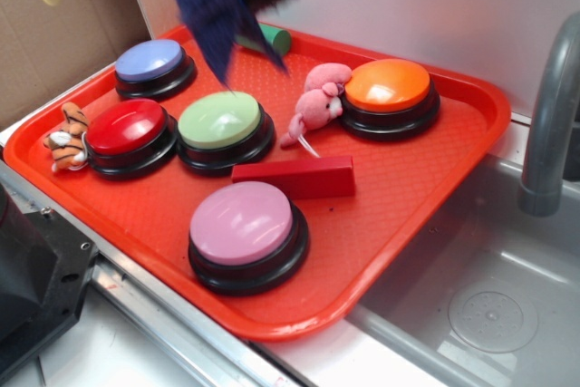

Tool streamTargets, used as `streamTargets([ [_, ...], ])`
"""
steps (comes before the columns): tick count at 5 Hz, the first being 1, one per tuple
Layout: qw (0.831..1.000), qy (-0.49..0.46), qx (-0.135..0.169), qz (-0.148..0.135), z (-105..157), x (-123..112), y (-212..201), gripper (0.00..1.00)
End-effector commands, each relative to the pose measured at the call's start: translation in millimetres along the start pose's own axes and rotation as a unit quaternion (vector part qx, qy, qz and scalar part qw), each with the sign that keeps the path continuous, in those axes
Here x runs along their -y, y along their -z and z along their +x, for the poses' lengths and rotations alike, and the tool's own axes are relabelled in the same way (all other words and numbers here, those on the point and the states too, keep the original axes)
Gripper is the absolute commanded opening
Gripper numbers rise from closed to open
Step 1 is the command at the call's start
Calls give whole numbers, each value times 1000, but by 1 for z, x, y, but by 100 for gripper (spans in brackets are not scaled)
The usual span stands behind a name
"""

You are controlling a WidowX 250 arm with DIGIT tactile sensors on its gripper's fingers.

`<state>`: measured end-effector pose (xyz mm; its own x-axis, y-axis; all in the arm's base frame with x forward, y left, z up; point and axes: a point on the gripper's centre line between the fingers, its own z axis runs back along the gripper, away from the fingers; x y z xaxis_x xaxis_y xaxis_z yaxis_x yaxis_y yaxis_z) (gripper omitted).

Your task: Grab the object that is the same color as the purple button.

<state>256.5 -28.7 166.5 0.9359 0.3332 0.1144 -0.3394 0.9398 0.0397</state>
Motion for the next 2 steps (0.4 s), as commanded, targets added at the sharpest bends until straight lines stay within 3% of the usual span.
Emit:
streamTargets([
  [1,994,-73,64,-45,42,-62,-28,0],
  [2,994,-88,53,-44,43,-71,-27,0],
])
